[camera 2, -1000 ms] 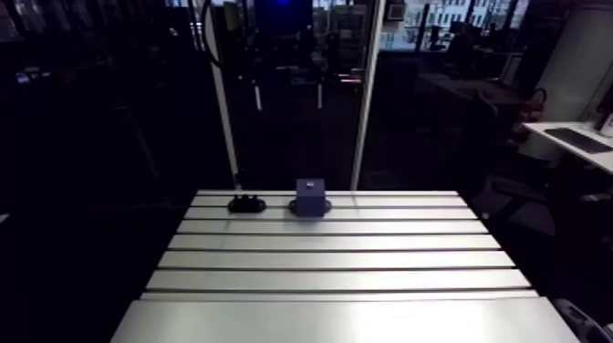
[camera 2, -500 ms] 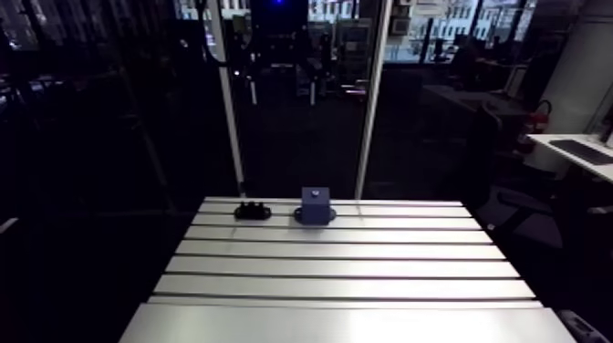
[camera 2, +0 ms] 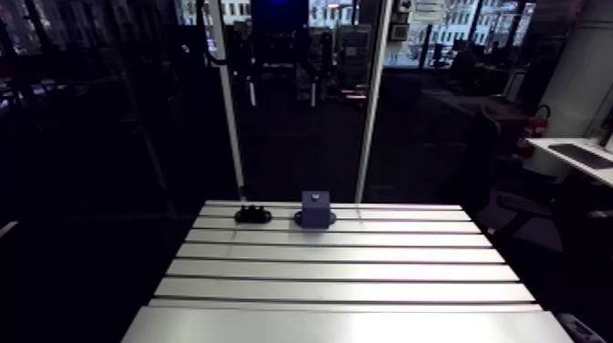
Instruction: Pick up the M10 bolt and insert it into the hole until fully seated.
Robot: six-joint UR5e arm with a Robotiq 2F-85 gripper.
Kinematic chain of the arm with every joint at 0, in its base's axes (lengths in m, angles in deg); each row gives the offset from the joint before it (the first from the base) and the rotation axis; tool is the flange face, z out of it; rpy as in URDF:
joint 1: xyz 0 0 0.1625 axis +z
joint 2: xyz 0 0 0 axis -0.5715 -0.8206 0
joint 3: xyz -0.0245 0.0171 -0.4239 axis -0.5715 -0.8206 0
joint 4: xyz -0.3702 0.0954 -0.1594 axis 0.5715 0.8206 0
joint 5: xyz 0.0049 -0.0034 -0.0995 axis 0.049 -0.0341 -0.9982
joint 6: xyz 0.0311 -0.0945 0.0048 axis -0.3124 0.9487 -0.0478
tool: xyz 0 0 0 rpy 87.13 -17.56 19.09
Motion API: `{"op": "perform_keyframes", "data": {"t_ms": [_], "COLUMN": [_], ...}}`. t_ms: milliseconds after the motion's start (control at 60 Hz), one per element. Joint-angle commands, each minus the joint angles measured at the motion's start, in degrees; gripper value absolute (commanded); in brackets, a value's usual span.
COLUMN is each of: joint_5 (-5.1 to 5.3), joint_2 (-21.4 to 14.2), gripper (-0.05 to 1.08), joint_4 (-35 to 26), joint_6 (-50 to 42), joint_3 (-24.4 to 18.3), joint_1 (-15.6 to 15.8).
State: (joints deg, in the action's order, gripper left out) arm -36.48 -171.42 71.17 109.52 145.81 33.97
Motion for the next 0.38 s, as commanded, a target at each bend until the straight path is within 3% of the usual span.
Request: {"op": "perform_keyframes", "data": {"t_ms": [17, 383], "joint_5": [-0.08, -0.25], "joint_2": [0.1, 0.2], "gripper": [0.01, 0.01], "joint_4": [0.0, 0.0], "joint_6": [0.0, 0.0], "joint_3": [0.0, -0.1], "joint_1": [0.0, 0.0]}}
